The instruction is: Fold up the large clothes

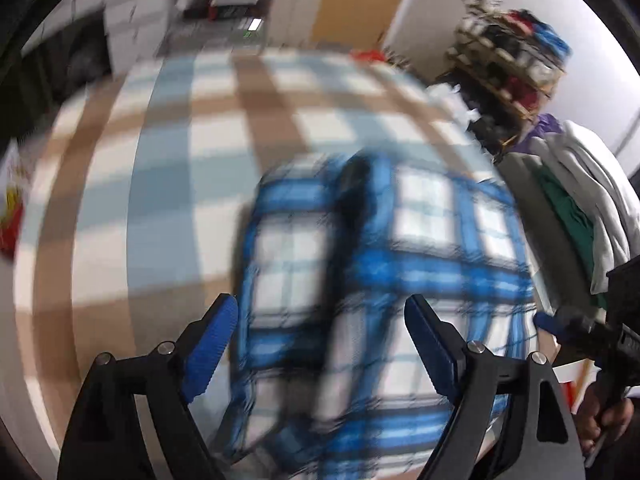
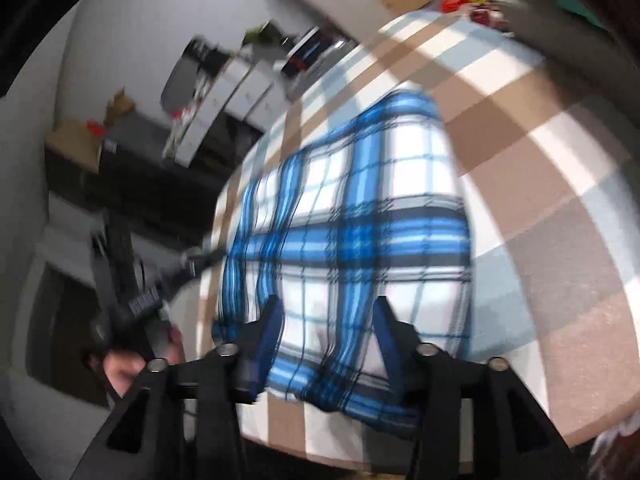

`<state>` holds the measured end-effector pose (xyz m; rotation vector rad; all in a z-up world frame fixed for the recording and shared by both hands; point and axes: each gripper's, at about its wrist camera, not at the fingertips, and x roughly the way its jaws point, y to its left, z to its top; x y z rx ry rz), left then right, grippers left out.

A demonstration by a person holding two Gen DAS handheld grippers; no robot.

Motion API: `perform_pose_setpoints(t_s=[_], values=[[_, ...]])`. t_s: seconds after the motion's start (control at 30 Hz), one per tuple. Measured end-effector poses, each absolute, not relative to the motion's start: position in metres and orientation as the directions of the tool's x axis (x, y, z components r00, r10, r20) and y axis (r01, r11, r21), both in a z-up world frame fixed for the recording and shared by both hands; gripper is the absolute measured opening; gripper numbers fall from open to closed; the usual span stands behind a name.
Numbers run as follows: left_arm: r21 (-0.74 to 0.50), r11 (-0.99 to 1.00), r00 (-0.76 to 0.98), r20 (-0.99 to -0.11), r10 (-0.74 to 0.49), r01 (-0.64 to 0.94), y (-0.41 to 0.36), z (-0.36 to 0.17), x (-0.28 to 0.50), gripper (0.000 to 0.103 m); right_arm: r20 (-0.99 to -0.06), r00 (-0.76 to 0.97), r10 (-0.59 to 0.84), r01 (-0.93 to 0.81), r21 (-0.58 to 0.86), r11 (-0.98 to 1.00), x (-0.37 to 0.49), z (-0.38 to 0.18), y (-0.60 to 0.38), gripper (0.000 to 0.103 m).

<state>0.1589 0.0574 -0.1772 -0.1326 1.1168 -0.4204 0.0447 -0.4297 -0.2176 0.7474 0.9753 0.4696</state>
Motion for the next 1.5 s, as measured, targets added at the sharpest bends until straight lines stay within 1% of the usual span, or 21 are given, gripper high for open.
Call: perform_pose_setpoints(t_s=[0.13,0.3,0.4,0.47,0.6,0.7,0.73,0.8,0.9,0.93,0.97,1.03,1.07,1.17,1.23,1.27,1.3,1.37,1.4,1.43,1.5], values=[[-0.502,0.84,0.236,-0.807,-0.541,0.206,0.071,-0.207,0.172,0.082,-0.553,0.504,0.663,0.051,0.786,0.617,0.044,-0.223,-0.449,0.051],[-0.569,0.762,0.165,-0.757,-0.632,0.308,0.044,-0.206,0.174,0.082,-0.563,0.498,0.66,0.073,0.785,0.615,0.042,-0.224,-0.458,0.05],[-0.539,0.754,0.121,-0.778,-0.617,0.375,0.014,-0.21,0.169,0.082,-0.575,0.48,0.663,0.078,0.78,0.621,0.051,-0.228,-0.458,0.051],[-0.489,0.76,0.127,-0.8,-0.586,0.427,-0.003,-0.207,0.164,0.082,-0.589,0.461,0.663,0.077,0.771,0.632,0.056,-0.23,-0.456,0.052],[-0.397,0.798,0.156,-0.846,-0.51,0.454,-0.005,-0.196,0.16,0.082,-0.597,0.457,0.66,0.068,0.763,0.643,0.056,-0.23,-0.457,0.054],[-0.253,0.87,0.301,-0.867,-0.398,0.423,0.016,-0.183,0.153,0.082,-0.591,0.462,0.661,0.068,0.767,0.639,0.053,-0.229,-0.461,0.054],[-0.234,0.883,0.329,-0.864,-0.381,0.407,0.023,-0.18,0.153,0.083,-0.599,0.469,0.649,0.073,0.759,0.647,0.05,-0.227,-0.462,0.054],[-0.3,0.875,0.318,-0.846,-0.428,0.38,0.036,-0.184,0.16,0.083,-0.615,0.494,0.614,0.064,0.73,0.68,0.046,-0.219,-0.463,0.055],[-0.453,0.837,0.204,-0.828,-0.523,0.307,0.037,-0.206,0.179,0.082,-0.635,0.551,0.542,-0.01,0.644,0.765,0.042,-0.196,-0.462,0.056],[-0.504,0.813,0.162,-0.812,-0.561,0.292,0.037,-0.212,0.185,0.082,-0.666,0.552,0.502,-0.045,0.577,0.815,0.047,-0.189,-0.459,0.059],[-0.53,0.797,0.161,-0.794,-0.586,0.291,0.036,-0.213,0.188,0.083,-0.688,0.559,0.462,-0.05,0.529,0.847,0.05,-0.186,-0.46,0.063],[-0.576,0.761,0.12,-0.768,-0.629,0.297,0.028,-0.211,0.195,0.083,-0.714,0.556,0.425,-0.052,0.48,0.875,0.063,-0.189,-0.465,0.07],[-0.607,0.741,0.097,-0.751,-0.653,0.288,0.024,-0.214,0.197,0.083,-0.73,0.533,0.428,-0.047,0.48,0.876,0.07,-0.194,-0.467,0.07],[-0.593,0.736,0.067,-0.762,-0.644,0.327,0.009,-0.21,0.194,0.083,-0.763,0.416,0.495,-0.026,0.534,0.845,0.093,-0.22,-0.47,0.07],[-0.591,0.725,0.04,-0.765,-0.643,0.354,-0.002,-0.207,0.189,0.082,-0.739,0.388,0.55,-0.038,0.584,0.811,0.101,-0.23,-0.47,0.073],[-0.558,0.743,0.057,-0.785,-0.617,0.369,-0.009,-0.203,0.19,0.079,-0.73,0.385,0.564,-0.065,0.589,0.806,0.104,-0.23,-0.468,0.074],[-0.543,0.75,0.063,-0.793,-0.606,0.378,-0.012,-0.201,0.187,0.07,-0.731,0.364,0.577,-0.082,0.592,0.802,0.106,-0.23,-0.465,0.074],[-0.521,0.761,0.079,-0.803,-0.59,0.386,-0.014,-0.198,0.182,0.059,-0.706,0.317,0.633,-0.133,0.628,0.767,0.11,-0.232,-0.456,0.073],[-0.509,0.772,0.08,-0.813,-0.576,0.381,-0.015,-0.197,0.181,0.053,-0.713,0.333,0.618,-0.15,0.607,0.781,0.109,-0.228,-0.451,0.072],[-0.499,0.779,0.086,-0.819,-0.567,0.38,-0.015,-0.196,0.18,0.048,-0.72,0.326,0.612,-0.172,0.592,0.788,0.108,-0.226,-0.446,0.071],[-0.454,0.796,0.117,-0.837,-0.535,0.4,-0.009,-0.194,0.174,0.044,-0.708,0.329,0.625,-0.216,0.588,0.779,0.106,-0.221,-0.443,0.063]])
